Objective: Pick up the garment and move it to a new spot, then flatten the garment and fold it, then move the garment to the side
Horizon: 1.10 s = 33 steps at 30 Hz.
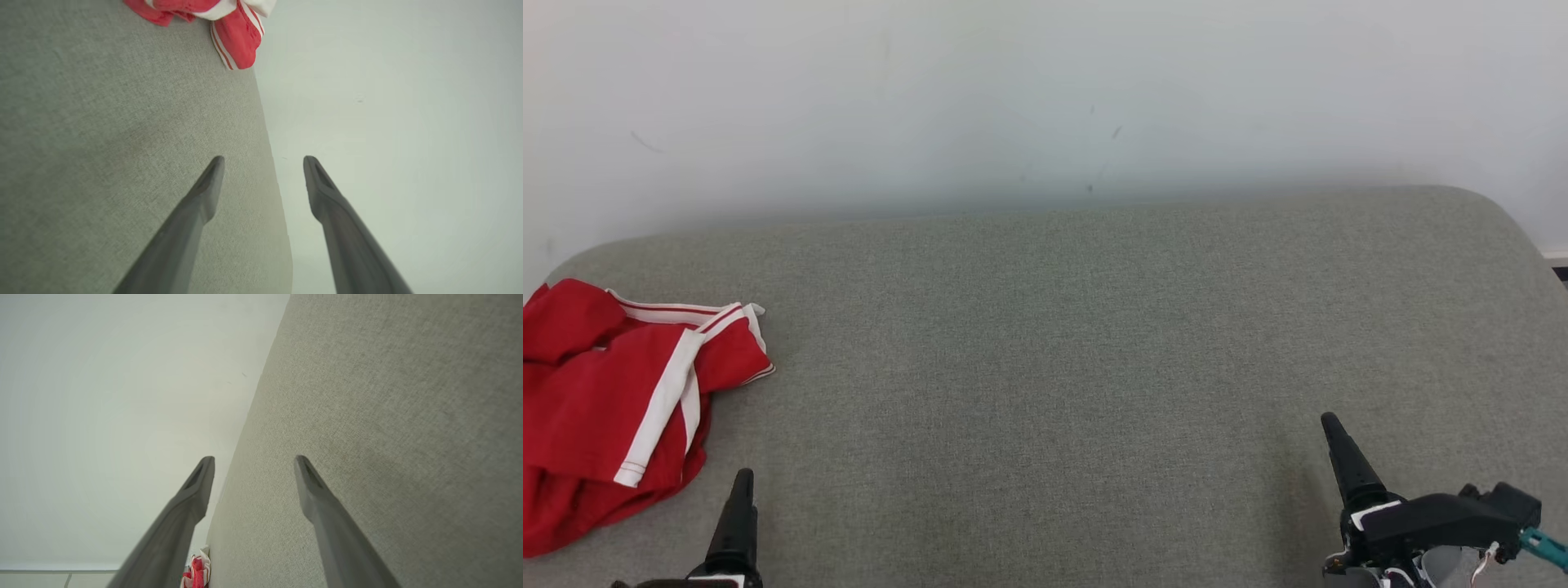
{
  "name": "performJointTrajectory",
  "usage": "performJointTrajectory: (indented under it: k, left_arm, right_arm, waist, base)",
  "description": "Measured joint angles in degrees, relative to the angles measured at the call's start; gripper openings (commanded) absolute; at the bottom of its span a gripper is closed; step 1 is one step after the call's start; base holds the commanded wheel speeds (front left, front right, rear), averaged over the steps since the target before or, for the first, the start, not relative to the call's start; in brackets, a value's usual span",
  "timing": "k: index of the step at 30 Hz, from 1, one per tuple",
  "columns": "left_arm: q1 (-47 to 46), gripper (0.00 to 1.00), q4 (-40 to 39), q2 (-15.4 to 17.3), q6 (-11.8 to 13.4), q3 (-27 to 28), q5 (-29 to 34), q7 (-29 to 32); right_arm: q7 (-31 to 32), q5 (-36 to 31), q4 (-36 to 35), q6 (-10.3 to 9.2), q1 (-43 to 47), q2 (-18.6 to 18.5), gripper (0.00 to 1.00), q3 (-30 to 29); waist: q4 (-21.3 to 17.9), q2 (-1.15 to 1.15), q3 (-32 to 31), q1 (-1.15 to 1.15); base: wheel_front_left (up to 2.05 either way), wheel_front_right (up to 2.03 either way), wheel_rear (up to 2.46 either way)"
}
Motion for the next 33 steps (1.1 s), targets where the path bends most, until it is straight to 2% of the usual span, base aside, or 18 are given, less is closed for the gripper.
performJointTrajectory:
  k: [13, 33]
  left_arm:
    - [-0.8, 1.0, 0.24, 2.0, 2.47, -4.41, 8.91, -2.56]
    - [-3.08, 1.0, 0.33, 5.66, 5.21, -11.55, 23.39, -6.58]
  right_arm:
    - [-2.67, -10.47, 0.24, -2.47, -1.59, -1.72, 1.0, 4.16]
    - [-6.6, -24.41, 1.74, -5.26, -2.62, -3.57, 1.0, 9.57]
  waist:
    - [0.05, 0.0, -0.35, 0.0]
    - [0.63, 0.0, -0.95, 0.0]
  base:
    - [0.0, 0.0, 0.0]
    - [0.0, 0.0, 0.0]
